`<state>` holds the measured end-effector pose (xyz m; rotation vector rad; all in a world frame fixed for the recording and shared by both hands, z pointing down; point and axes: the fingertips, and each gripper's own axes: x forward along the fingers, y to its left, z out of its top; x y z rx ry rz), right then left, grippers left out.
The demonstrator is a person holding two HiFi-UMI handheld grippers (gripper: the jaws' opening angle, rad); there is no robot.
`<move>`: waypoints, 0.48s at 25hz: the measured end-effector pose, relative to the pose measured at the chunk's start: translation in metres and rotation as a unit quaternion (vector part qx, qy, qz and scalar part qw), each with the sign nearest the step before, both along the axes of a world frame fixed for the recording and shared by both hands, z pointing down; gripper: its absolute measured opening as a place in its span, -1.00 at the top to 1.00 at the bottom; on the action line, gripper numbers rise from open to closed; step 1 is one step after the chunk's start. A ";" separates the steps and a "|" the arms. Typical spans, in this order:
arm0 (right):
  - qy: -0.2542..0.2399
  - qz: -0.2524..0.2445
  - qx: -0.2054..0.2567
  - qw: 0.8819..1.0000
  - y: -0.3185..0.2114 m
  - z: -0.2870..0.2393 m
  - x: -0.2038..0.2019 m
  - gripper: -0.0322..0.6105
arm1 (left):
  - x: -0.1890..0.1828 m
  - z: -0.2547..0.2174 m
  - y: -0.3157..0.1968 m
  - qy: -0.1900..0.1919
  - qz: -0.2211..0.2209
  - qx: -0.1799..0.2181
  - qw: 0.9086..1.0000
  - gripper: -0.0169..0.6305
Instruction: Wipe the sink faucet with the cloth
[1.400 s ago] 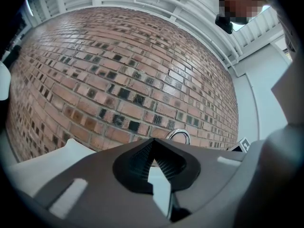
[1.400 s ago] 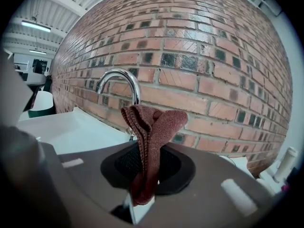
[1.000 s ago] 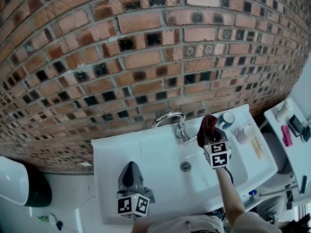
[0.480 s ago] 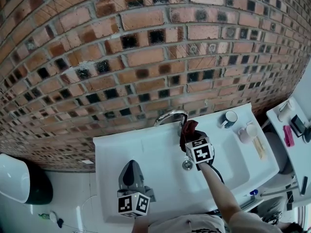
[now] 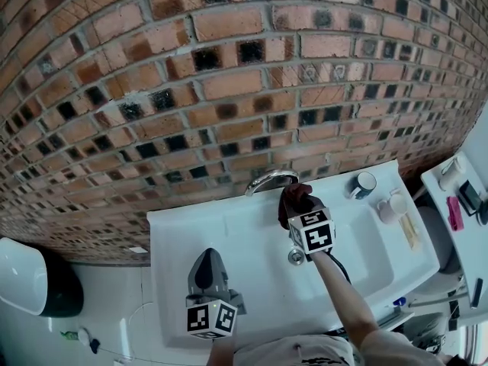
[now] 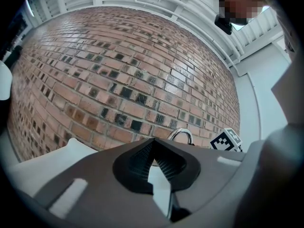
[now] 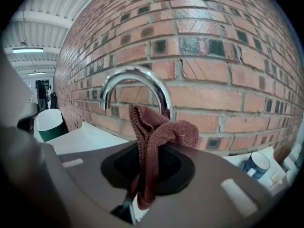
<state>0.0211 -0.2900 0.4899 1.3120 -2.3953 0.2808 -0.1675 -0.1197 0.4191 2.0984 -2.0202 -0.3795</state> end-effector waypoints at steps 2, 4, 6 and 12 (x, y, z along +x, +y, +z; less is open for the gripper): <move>-0.018 -0.006 0.030 0.999 0.000 -0.024 -0.005 0.75 | -0.003 0.000 0.000 -0.001 -0.003 -0.001 1.000 0.93; -0.038 -0.017 0.059 0.997 0.001 -0.052 -0.015 0.75 | -0.008 0.001 0.000 -0.001 -0.009 -0.001 1.000 0.93; -0.047 -0.031 0.077 0.995 0.006 -0.073 -0.028 0.75 | -0.010 0.001 0.001 0.001 -0.012 0.001 1.000 0.93; 0.005 -0.082 0.113 0.990 0.027 -0.078 -0.071 0.75 | -0.009 0.003 0.003 0.003 -0.008 0.005 1.000 0.93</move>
